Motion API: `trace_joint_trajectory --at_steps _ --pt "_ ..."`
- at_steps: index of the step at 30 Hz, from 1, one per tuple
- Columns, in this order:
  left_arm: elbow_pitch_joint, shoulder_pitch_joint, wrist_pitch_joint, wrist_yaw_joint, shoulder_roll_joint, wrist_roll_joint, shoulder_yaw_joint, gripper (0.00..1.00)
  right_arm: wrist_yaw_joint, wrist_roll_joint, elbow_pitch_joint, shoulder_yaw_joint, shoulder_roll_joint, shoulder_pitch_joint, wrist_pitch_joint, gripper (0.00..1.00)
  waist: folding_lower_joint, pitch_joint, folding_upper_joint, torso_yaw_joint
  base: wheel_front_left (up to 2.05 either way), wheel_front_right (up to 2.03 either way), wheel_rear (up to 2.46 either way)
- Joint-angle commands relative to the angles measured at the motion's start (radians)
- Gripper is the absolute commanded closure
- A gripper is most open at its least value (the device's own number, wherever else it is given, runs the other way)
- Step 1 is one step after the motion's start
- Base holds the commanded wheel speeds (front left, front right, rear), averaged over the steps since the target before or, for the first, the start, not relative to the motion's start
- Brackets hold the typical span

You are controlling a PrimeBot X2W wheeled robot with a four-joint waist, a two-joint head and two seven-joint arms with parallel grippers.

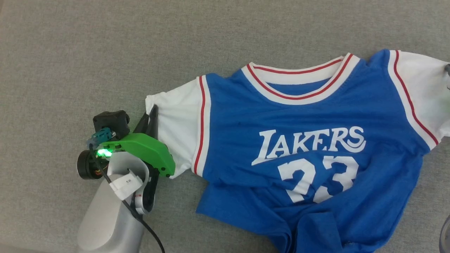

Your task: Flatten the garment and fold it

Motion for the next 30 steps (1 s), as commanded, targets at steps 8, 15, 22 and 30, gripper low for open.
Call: trace_joint_trajectory --at_steps 8,15,22,30 --pt "0.001 -0.027 0.018 -0.026 0.043 0.003 -0.003 1.0 -0.001 0.074 -0.096 0.113 0.03 0.046 0.013 1.0 0.0 -0.03 0.0 -0.028 0.0 0.0 0.0" --pt "-0.049 -0.221 0.085 -0.098 0.133 -0.007 0.017 1.0 -0.001 0.146 -0.238 0.23 -0.016 -0.002 -0.067 1.0 0.0 -0.04 0.0 -0.064 0.0 0.0 0.0" --pt "-0.049 -0.537 0.173 -0.113 0.247 0.075 0.025 1.0 -0.001 0.181 -0.347 0.312 -0.073 -0.148 -0.153 1.0 0.0 0.004 0.0 -0.107 0.0 0.0 0.0" --pt "0.007 -0.892 0.125 -0.066 0.286 0.149 0.063 1.0 -0.001 0.142 -0.398 0.416 -0.109 -0.411 -0.303 1.0 0.0 0.086 0.0 -0.153 0.0 0.0 0.0"
